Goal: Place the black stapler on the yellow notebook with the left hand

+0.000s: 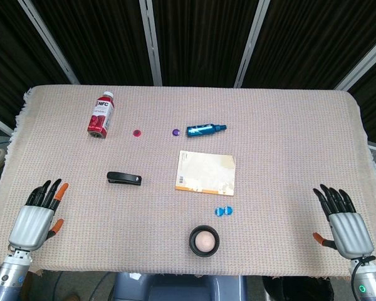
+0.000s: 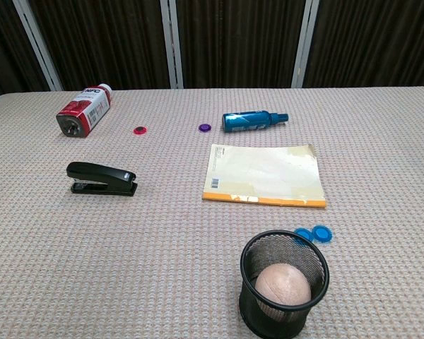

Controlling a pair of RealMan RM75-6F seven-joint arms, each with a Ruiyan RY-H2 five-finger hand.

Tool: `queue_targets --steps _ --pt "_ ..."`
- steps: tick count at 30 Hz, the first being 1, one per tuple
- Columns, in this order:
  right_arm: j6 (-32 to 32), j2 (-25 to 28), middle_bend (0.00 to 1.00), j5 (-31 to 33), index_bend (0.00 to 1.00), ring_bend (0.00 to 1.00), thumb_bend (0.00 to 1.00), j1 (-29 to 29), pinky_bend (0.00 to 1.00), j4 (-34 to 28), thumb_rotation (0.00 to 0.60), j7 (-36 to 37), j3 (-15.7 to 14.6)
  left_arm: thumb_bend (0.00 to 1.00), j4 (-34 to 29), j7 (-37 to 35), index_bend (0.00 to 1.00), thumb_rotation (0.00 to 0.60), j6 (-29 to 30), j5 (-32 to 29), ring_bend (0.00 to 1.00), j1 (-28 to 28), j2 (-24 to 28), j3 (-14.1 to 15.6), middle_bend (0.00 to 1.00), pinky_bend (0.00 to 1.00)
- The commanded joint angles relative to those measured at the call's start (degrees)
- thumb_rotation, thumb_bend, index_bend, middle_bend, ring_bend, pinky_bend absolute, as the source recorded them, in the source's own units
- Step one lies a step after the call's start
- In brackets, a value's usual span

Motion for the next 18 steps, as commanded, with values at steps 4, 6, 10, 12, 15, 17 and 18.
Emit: queue_targets --steps 4,6,10,12,15,17,18 --pt "0.3 0.1 0.0 -0.8 0.0 0.0 0.08 -0.1 0.0 0.0 0.6 0.1 -0.3 0.28 -0.3 1.0 0.0 0.6 0.1 -0.1 0.0 0.0 -0.3 0.0 0.0 0.15" --pt "0.3 0.1 0.0 -0.7 0.0 0.0 0.08 -0.1 0.0 0.2 0.6 0.2 -0.3 0.28 -0.3 1.0 0.0 0.6 0.1 0.0 0.0 0.0 -0.4 0.1 0.0 0.15" --pt "0.4 0.3 0.0 -0.7 0.0 0.0 0.09 -0.2 0.0 0.1 0.6 0.8 -0.4 0.28 0.3 1.0 0.0 0.6 -0.6 0.7 0.02 -0.7 -1.1 0.1 0.02 0.16" --pt "0.7 0.4 0.0 -1.0 0.0 0.0 0.08 -0.3 0.0 0.1 0.6 1.1 -0.4 0.28 0.9 0.2 0.02 0.6 -1.9 1.1 0.05 -1.7 -1.7 0.0 0.07 0.17" --pt "0.9 0.6 0.0 -1.1 0.0 0.0 0.09 -0.4 0.0 0.1 0.6 1.5 -0.4 0.28 2.0 0.3 0.08 0.6 -4.4 -0.2 0.08 -3.3 -3.0 -1.1 0.12 0.17" --pt "0.9 0.7 0.0 -1.1 0.0 0.0 0.08 -0.4 0.0 0.3 0.6 1.5 -0.4 0.28 2.8 1.8 0.08 0.6 -5.7 -1.9 0.09 -4.3 -4.4 -2.4 0.12 0.18" --pt "0.7 0.7 0.0 -0.9 0.0 0.0 0.08 -0.3 0.0 0.2 0.6 1.8 -0.4 0.28 3.9 3.0 0.08 0.6 -6.8 -3.0 0.09 -5.5 -5.8 -3.7 0.12 0.18"
